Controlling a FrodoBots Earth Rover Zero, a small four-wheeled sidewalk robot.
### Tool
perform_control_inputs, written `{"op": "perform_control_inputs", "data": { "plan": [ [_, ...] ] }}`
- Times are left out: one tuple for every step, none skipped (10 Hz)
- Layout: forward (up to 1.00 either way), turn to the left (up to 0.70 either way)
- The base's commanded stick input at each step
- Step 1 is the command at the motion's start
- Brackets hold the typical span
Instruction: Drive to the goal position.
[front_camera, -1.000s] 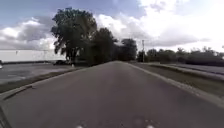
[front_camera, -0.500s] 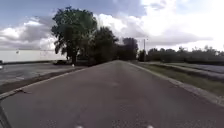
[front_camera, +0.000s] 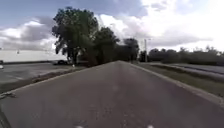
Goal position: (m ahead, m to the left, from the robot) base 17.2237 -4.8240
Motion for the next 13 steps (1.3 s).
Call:
{"op": "perform_control_inputs", "data": {
  "plan": [
    [0.7,0.0],
    [0.7,0.0],
    [0.7,0.0],
    [0.7,0.0],
    [0.7,0.0],
    [0.7,0.0],
    [0.7,0.0],
    [0.7,0.0],
    [0.7,0.0],
    [0.7,0.0],
    [0.7,0.0],
    [0.7,0.0],
    [0.7,0.0]
  ]
}}
